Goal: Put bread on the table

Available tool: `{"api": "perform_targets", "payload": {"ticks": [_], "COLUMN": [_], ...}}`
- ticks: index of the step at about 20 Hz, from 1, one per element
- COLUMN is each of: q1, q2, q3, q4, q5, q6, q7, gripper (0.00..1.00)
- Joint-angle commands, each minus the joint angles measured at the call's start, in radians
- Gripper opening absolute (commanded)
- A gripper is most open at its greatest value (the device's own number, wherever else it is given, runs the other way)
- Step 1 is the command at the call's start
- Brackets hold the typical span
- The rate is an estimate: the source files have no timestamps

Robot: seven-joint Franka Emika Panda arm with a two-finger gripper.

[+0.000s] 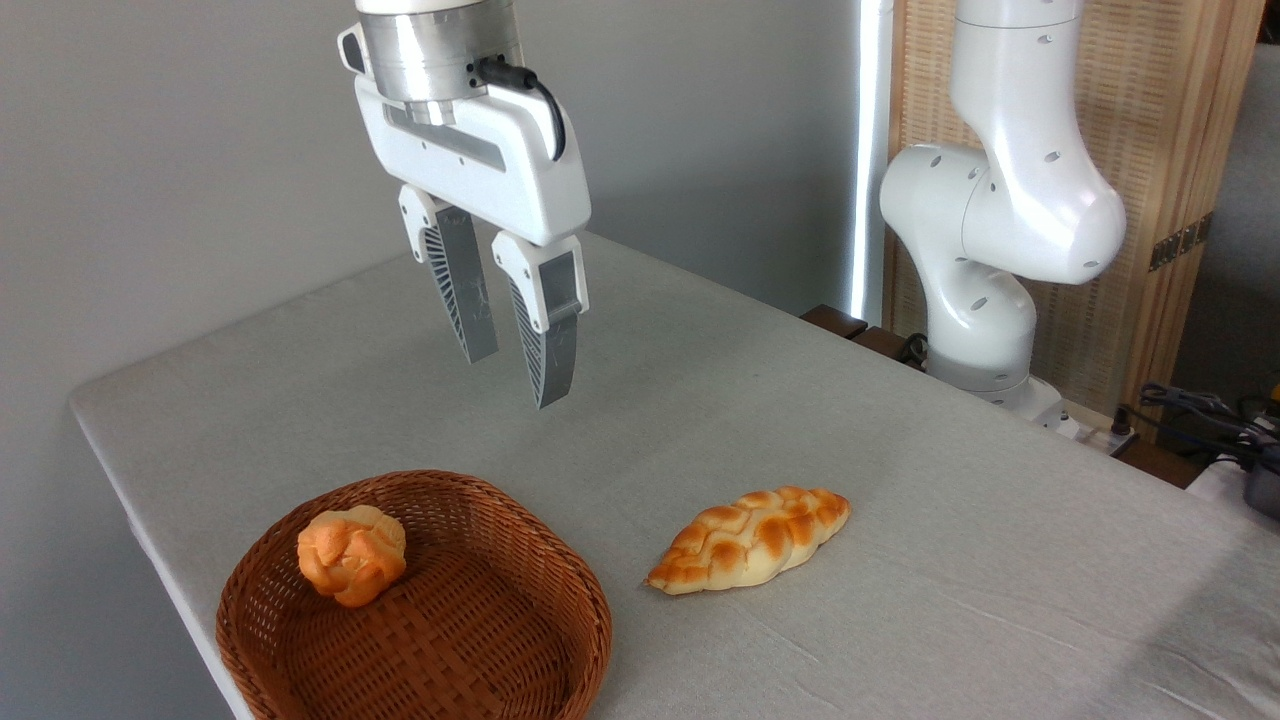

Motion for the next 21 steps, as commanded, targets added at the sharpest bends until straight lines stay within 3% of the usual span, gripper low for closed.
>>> {"api": "perform_targets", "payload": {"ticks": [1,21], "q1": [-0.052,-0.052], "q2": [0.005,0.007], "q3": [0.057,0.057], "q4": [0.009,0.012], "q5": [-0.005,0.003], "q6": [-0.026,-0.012], "q7": [-0.014,-0.001], "gripper": [1.00,1.00]}}
